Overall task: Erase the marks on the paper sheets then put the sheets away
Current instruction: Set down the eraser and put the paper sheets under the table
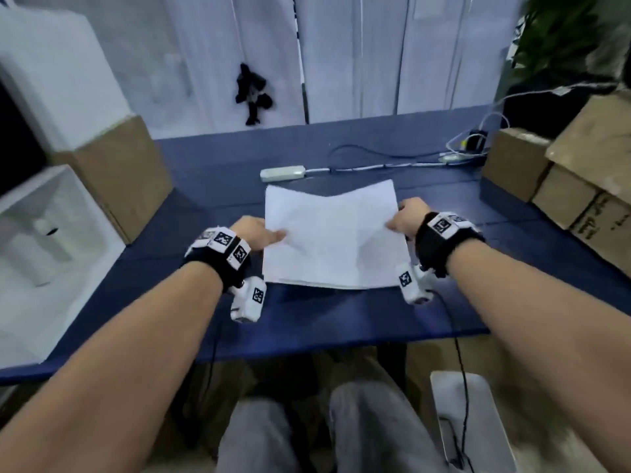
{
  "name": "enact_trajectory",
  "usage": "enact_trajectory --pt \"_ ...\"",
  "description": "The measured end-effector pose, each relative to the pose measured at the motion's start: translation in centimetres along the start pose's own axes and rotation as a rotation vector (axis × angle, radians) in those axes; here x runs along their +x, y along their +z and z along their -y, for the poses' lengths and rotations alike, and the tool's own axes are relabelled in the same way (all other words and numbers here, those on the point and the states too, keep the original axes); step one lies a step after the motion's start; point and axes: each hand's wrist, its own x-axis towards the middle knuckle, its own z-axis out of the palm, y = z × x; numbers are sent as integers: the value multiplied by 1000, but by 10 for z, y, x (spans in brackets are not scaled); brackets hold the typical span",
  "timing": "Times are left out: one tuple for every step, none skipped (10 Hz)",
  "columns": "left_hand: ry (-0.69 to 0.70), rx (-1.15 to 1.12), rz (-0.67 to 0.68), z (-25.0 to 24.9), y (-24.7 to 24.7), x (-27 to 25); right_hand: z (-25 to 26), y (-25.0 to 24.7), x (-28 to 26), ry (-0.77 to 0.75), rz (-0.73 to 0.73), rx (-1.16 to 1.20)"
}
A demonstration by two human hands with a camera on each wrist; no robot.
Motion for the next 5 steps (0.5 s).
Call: enact_trajectory --pt "-70 -30 -60 10 16 38 -6 21 43 31 15 -79" --pt "-102 44 -85 9 21 68 -2 31 73 33 16 -155" --pt "-131 137 -76 12 27 89 -2 37 89 64 26 -234" --pt "-189 172 -94 10 28 91 2 32 88 71 7 -243" --pt "-203 165 -120 7 20 88 6 24 86 81 -53 -165"
